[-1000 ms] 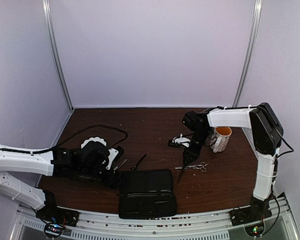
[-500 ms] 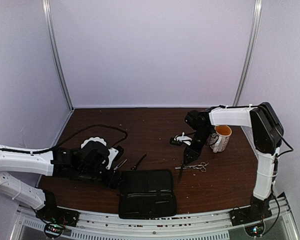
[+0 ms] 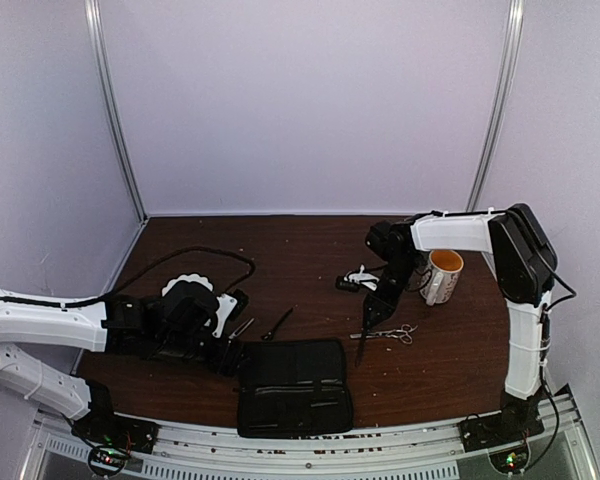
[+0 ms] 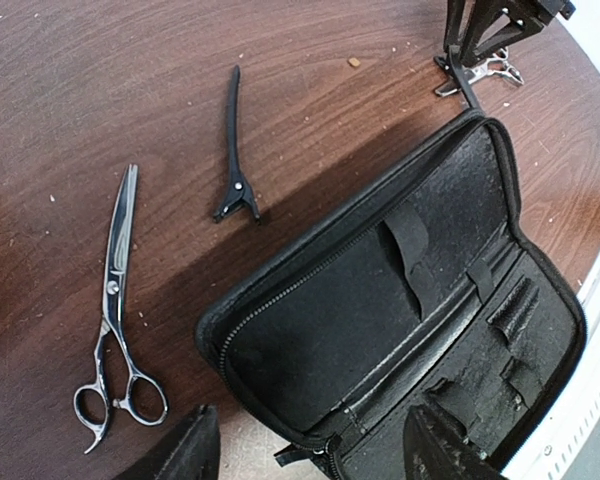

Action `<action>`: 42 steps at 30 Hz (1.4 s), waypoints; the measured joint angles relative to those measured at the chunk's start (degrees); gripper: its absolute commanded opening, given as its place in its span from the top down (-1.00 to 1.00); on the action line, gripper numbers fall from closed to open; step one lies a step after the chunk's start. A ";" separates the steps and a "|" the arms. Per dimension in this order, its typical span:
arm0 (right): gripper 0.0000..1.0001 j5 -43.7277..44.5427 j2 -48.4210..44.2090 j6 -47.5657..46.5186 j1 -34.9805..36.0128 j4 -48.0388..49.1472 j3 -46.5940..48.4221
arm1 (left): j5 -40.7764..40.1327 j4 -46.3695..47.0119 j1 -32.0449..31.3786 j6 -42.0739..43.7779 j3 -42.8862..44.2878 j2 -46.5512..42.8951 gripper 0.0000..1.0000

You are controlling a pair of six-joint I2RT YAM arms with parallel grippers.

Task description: Sort the hair-cutting tools

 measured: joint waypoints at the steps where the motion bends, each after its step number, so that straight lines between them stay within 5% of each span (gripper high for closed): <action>1: 0.71 -0.20 0.02 -0.22 0.00 -0.15 0.00 | 0.00 0.04 -0.02 0.00 0.00 0.00 -0.32; 5: 1.00 -1.86 0.07 -0.92 0.00 -0.81 0.02 | 0.00 0.24 -0.02 0.00 0.00 0.07 -0.32; 17: 1.00 -6.69 -1.75 -2.89 -1.14 -4.17 -0.09 | 0.48 0.24 0.00 0.31 1.22 1.36 -0.28; 29: 1.00 -12.63 -31.61 -5.53 -2.10 -0.72 -13.18 | 7.74 8.83 0.00 5.68 18.12 11.34 -0.28; 42: 1.00 -15.21 -54.01 -1.25 0.39 16.52 -29.51 | 24.13 27.54 -0.24 2.43 28.74 28.35 -0.15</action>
